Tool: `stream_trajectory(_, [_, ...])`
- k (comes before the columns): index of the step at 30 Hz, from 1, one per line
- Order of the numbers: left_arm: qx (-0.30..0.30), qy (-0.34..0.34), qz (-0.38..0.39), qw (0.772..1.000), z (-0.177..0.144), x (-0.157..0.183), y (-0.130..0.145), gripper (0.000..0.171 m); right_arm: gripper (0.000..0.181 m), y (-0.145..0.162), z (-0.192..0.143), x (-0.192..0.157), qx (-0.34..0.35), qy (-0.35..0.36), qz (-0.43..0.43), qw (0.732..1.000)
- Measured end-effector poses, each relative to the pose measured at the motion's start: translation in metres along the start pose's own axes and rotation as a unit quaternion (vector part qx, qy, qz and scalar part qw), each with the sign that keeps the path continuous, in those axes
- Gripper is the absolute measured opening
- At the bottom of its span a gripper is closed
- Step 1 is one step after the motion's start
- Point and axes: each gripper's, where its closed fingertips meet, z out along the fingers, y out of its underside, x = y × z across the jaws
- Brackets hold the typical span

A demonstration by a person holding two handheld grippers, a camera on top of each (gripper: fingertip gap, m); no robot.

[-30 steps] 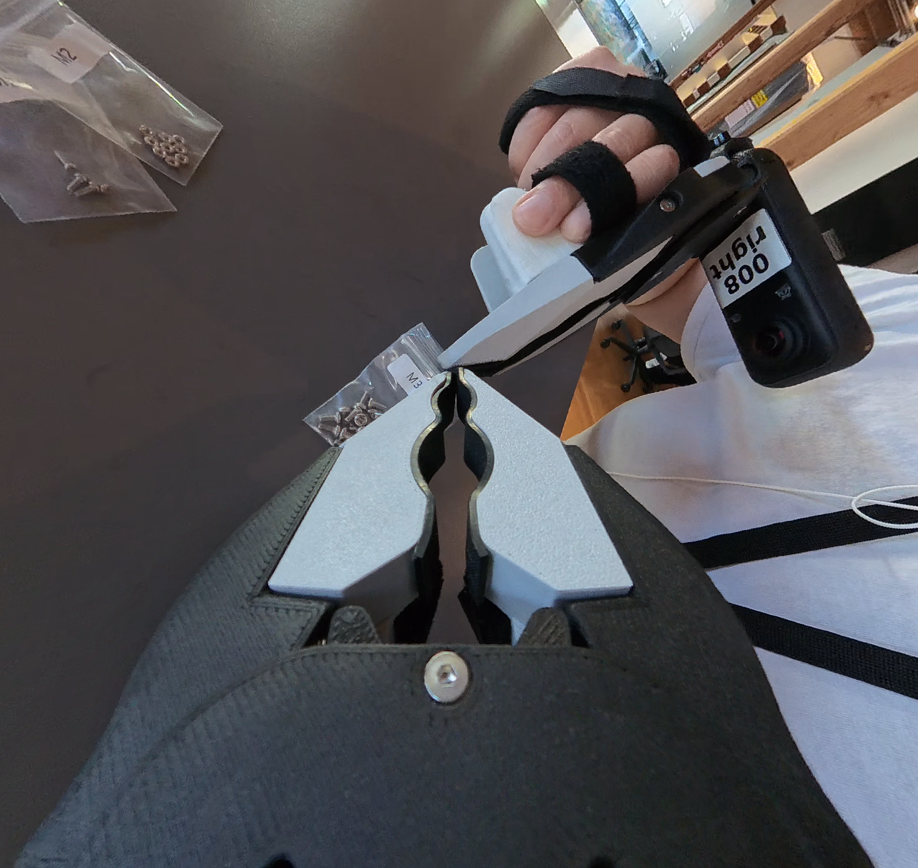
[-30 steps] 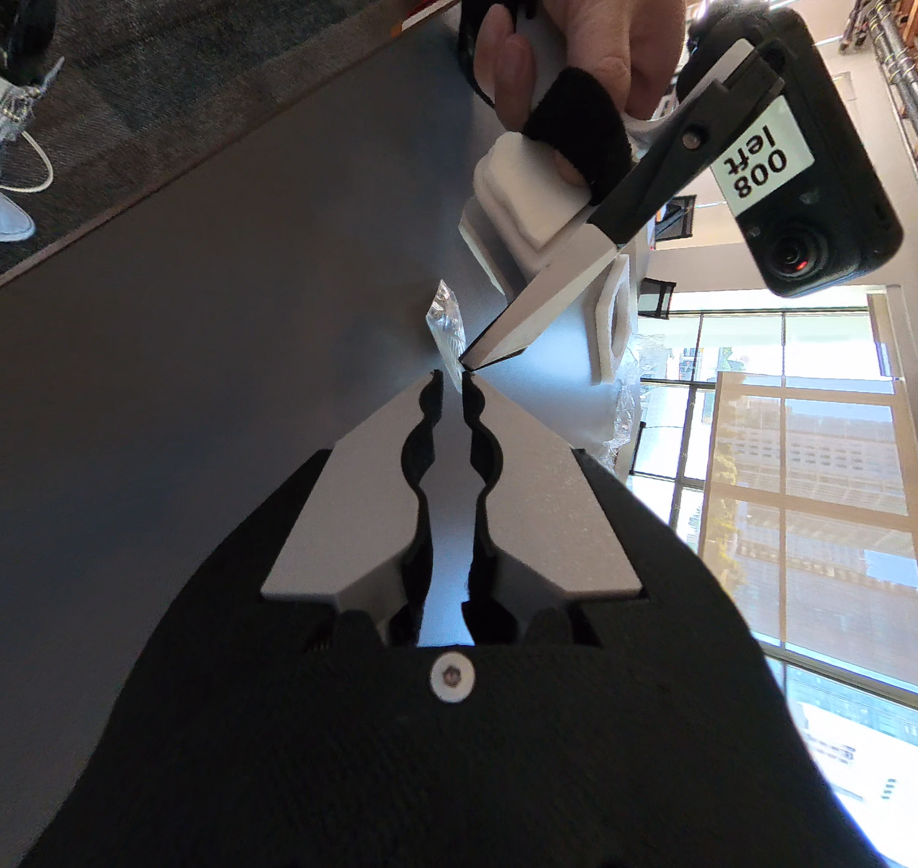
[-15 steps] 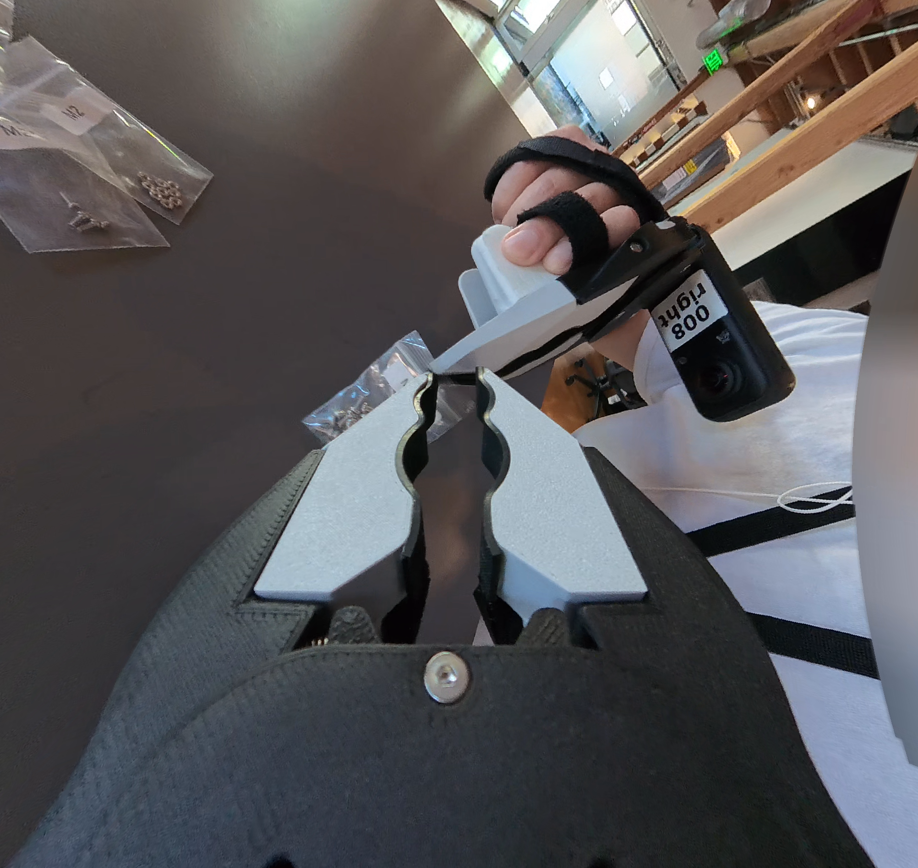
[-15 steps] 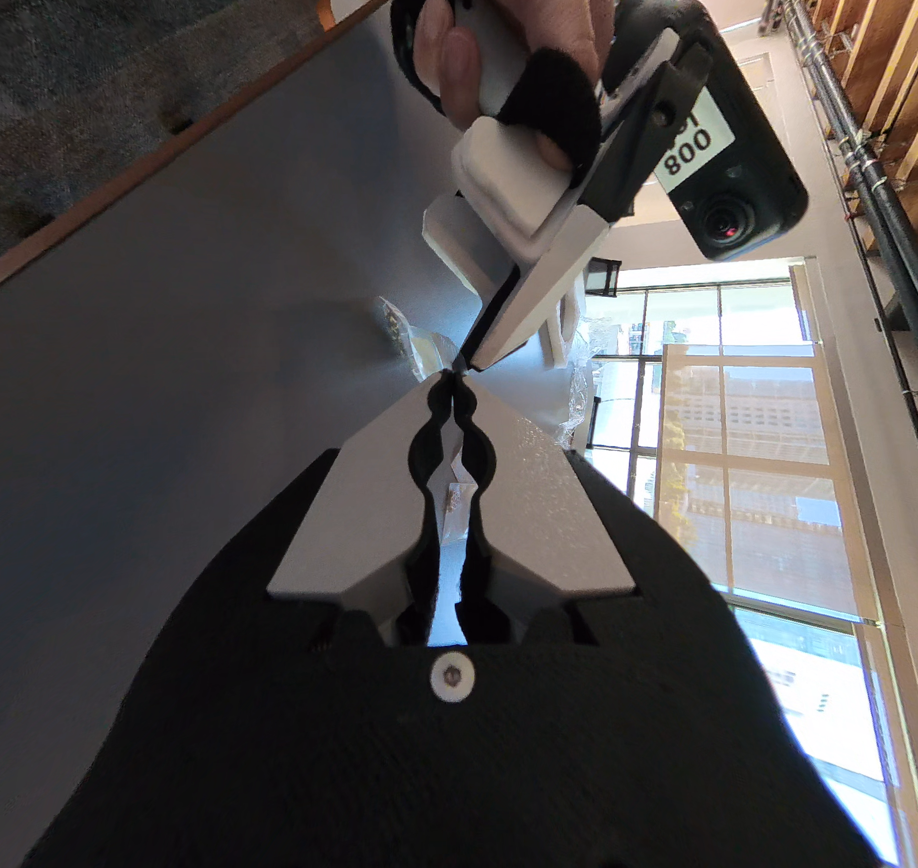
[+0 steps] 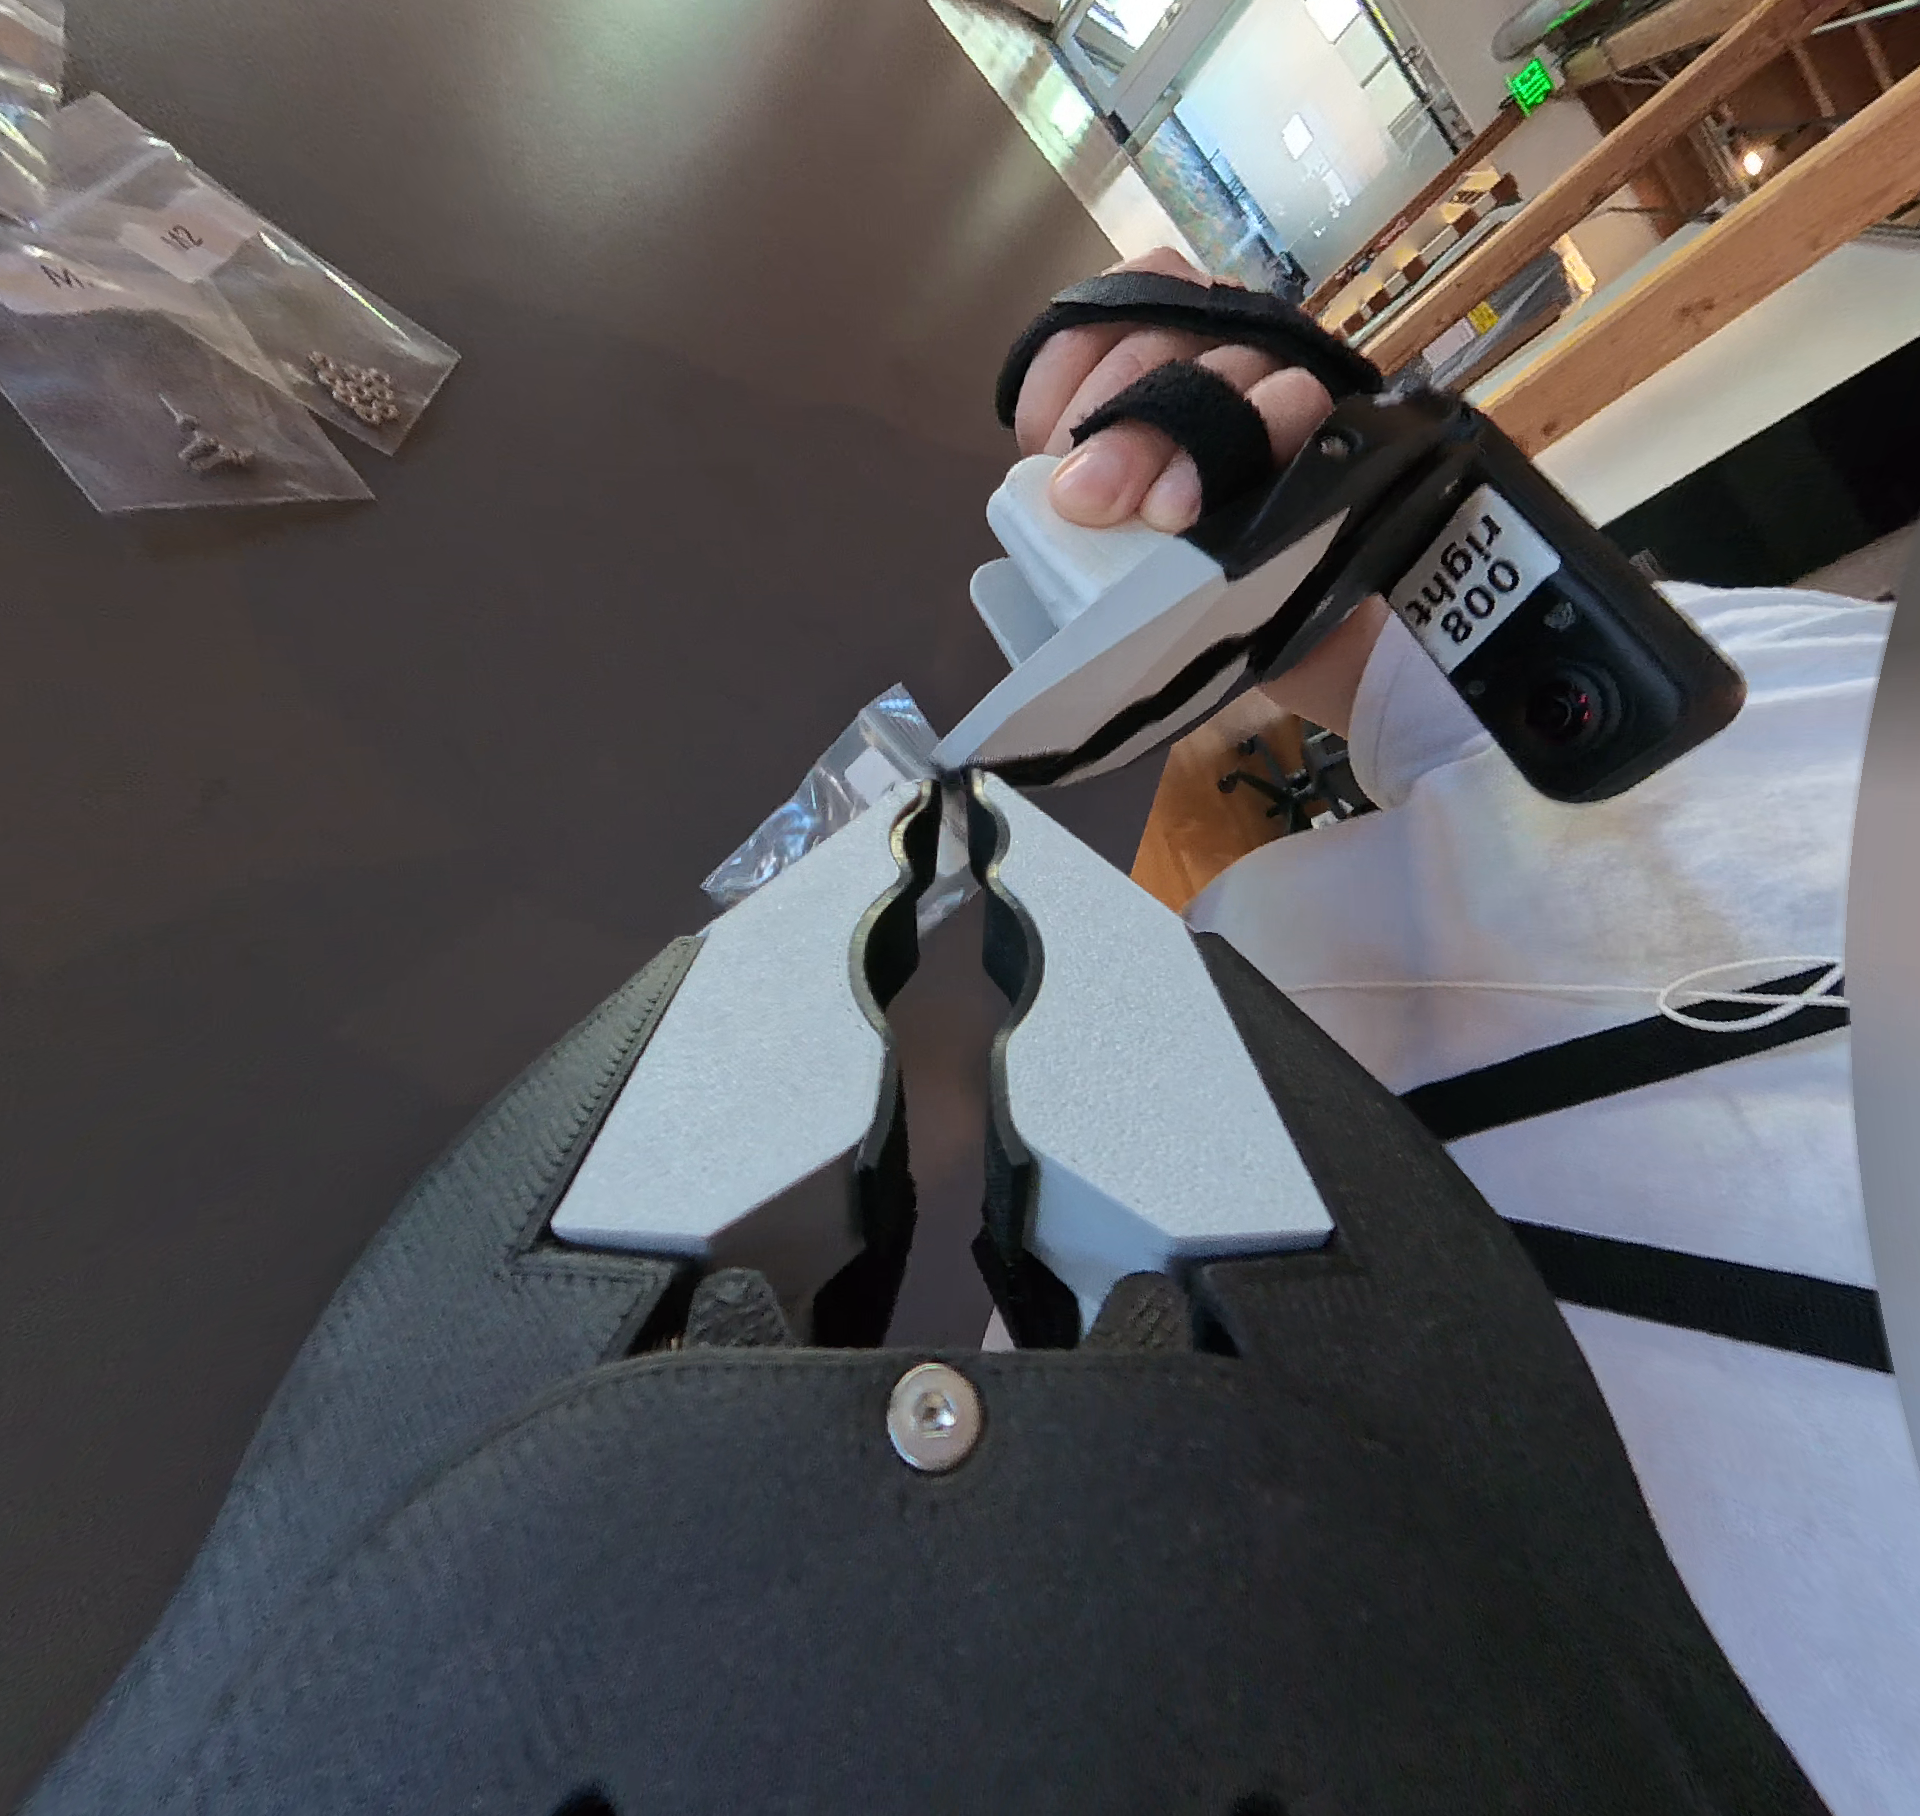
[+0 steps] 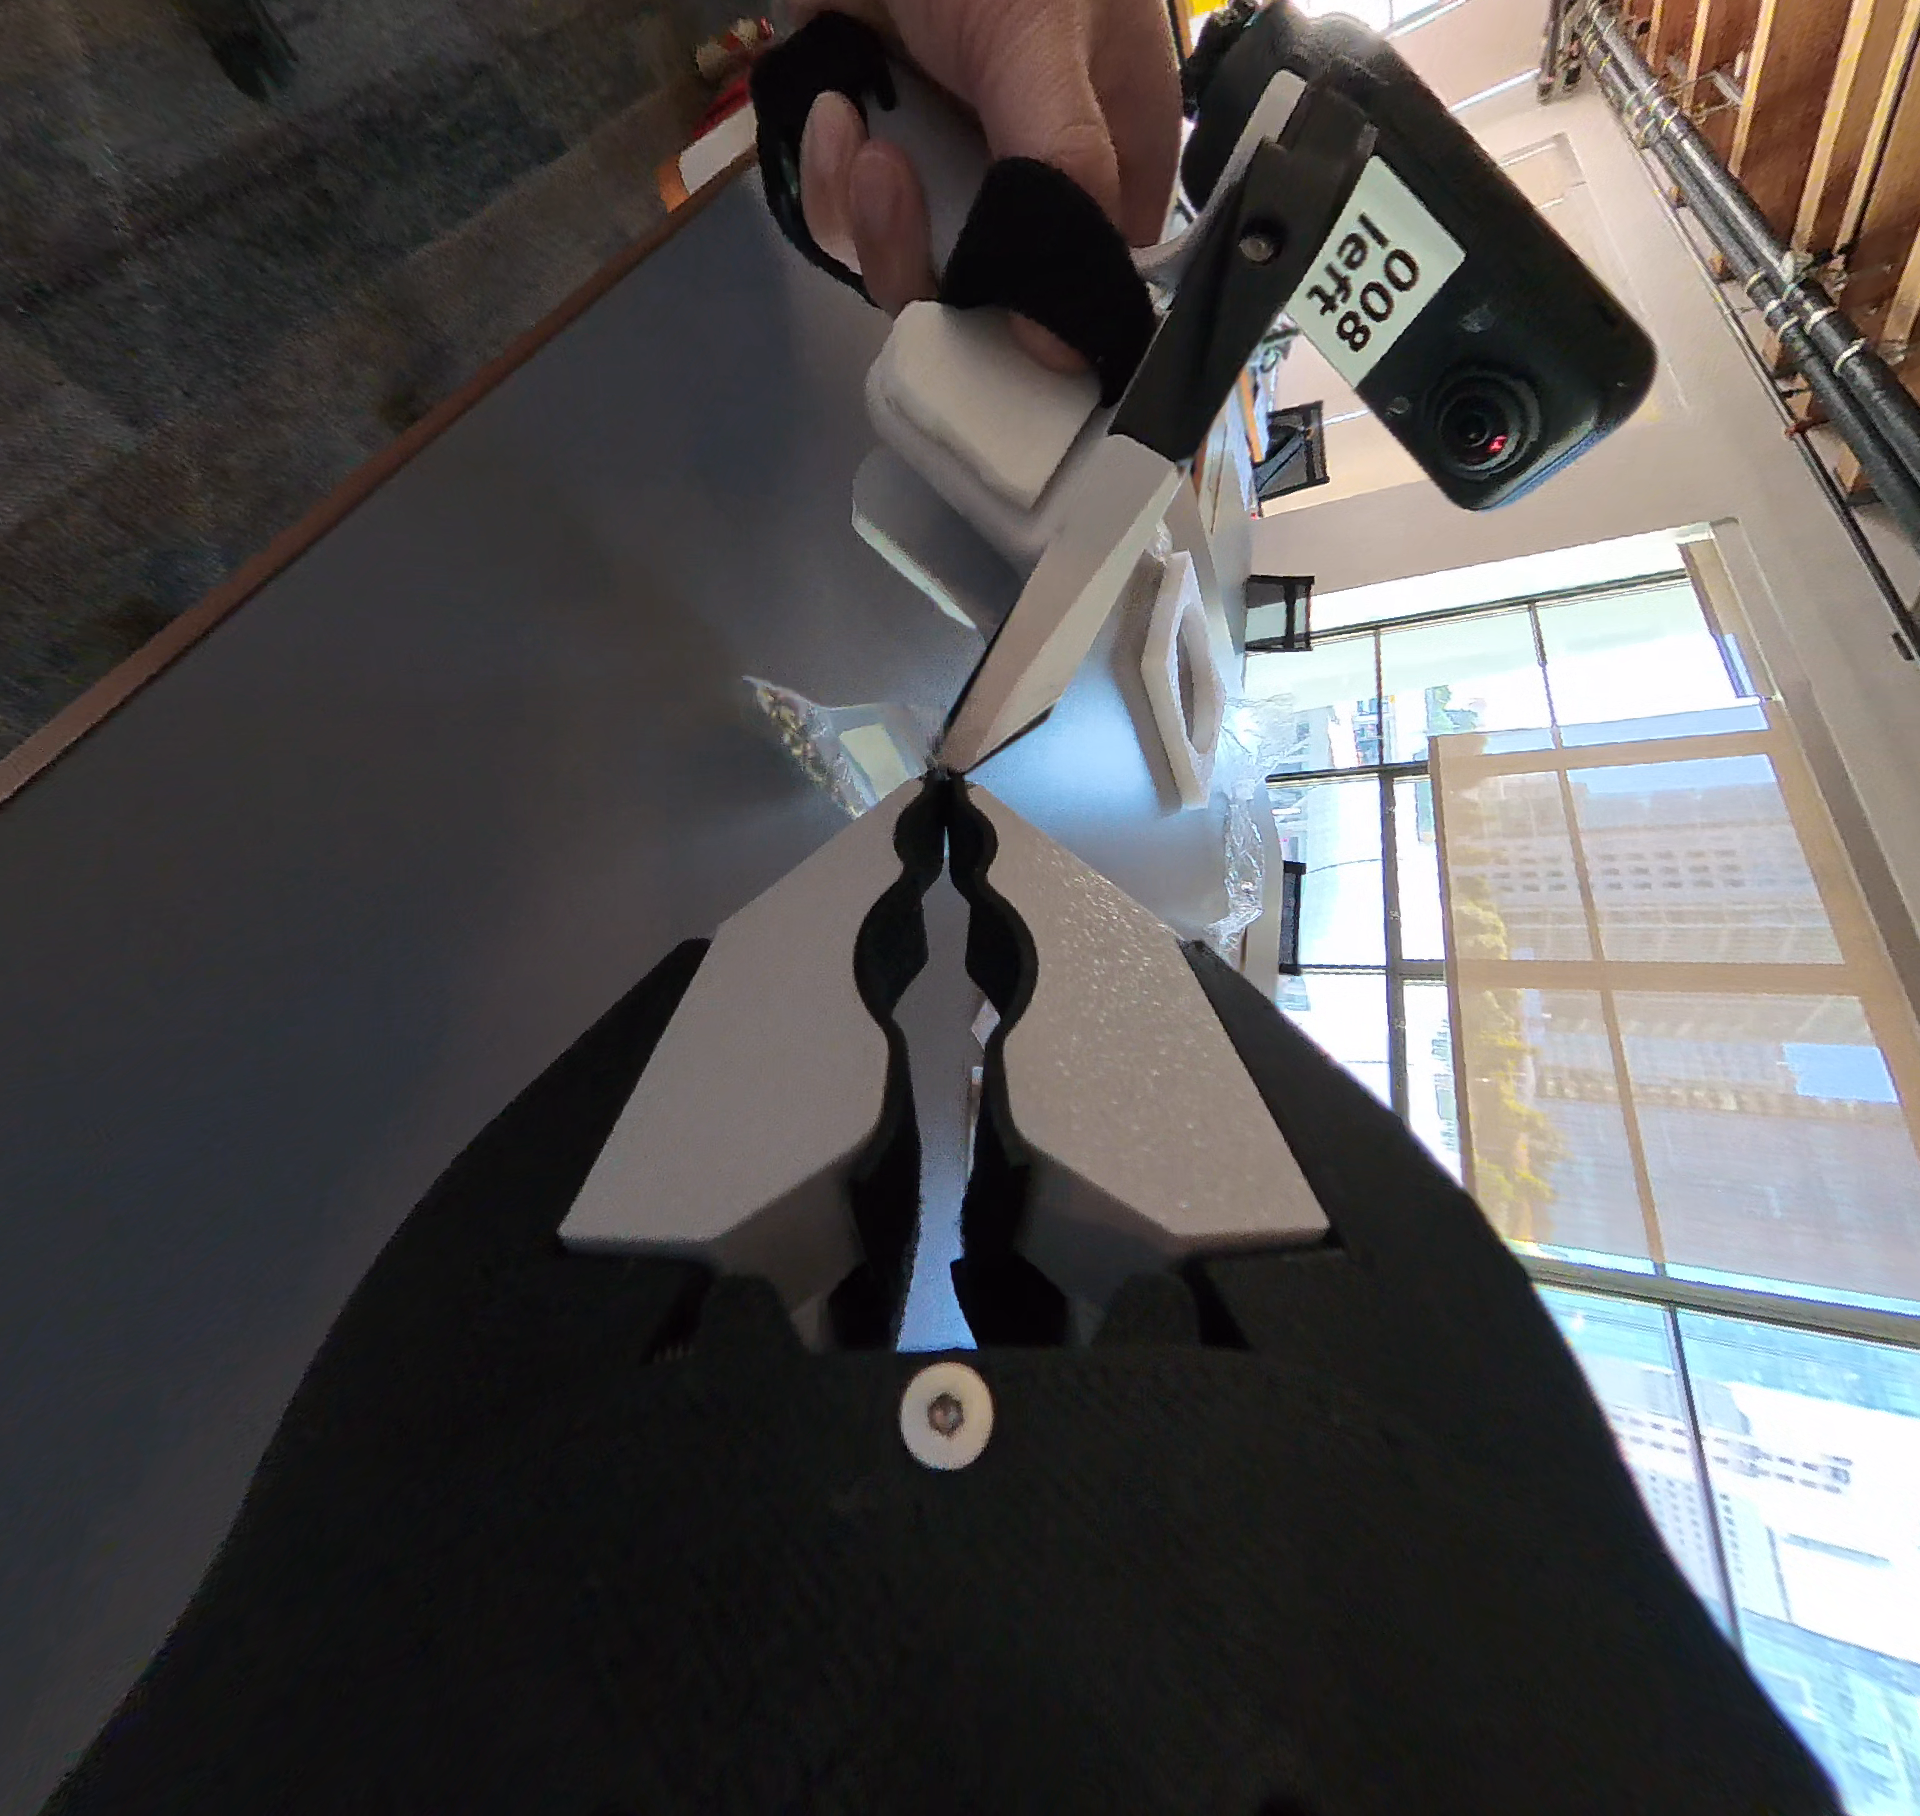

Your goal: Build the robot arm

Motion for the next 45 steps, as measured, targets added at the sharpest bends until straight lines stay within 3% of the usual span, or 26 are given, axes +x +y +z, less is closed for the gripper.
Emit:
stream_trajectory(9, [-0.035,-0.024,-0.013,0.999,0.001,-0.007,0.011,0.0,0.0,0.0,0.004,-0.009,-0.014,-0.011,-0.038,0.999])
stream_trajectory(14, [-0.049,-0.092,0.025,0.994,0.004,-0.016,0.013,0.0,0.0,0.007,0.005,-0.017,-0.038,-0.036,-0.045,0.998])
stream_trajectory(18, [-0.067,-0.166,0.081,0.98,0.007,-0.025,0.016,0.0,0.0,0.012,0.007,-0.025,-0.059,-0.061,-0.046,0.995])
stream_trajectory(25, [-0.079,-0.237,0.121,0.961,0.013,-0.037,0.021,0.0,0.0,0.02,0.011,-0.038,-0.085,-0.103,-0.022,0.991])
stream_trajectory(29, [-0.055,-0.311,0.176,0.932,0.005,-0.047,0.012,0.0,0.0,0.015,0.013,-0.041,-0.081,-0.111,-0.002,0.99])
stream_trajectory(35, [0.002,-0.285,0.167,0.944,0.003,-0.038,-0.001,0.0,0.0,0.019,0.015,-0.028,-0.085,-0.087,0.03,0.992])
stream_trajectory(38, [0.04,-0.263,0.174,0.948,-0.001,-0.027,-0.013,0.0,0.0,0.021,0.01,-0.008,-0.081,-0.04,0.031,0.995])
stream_trajectory(45, [0.049,-0.256,0.197,0.945,0.002,-0.017,-0.024,0.0,0.004,0.023,0.006,0.004,-0.091,-0.006,0.034,0.995])
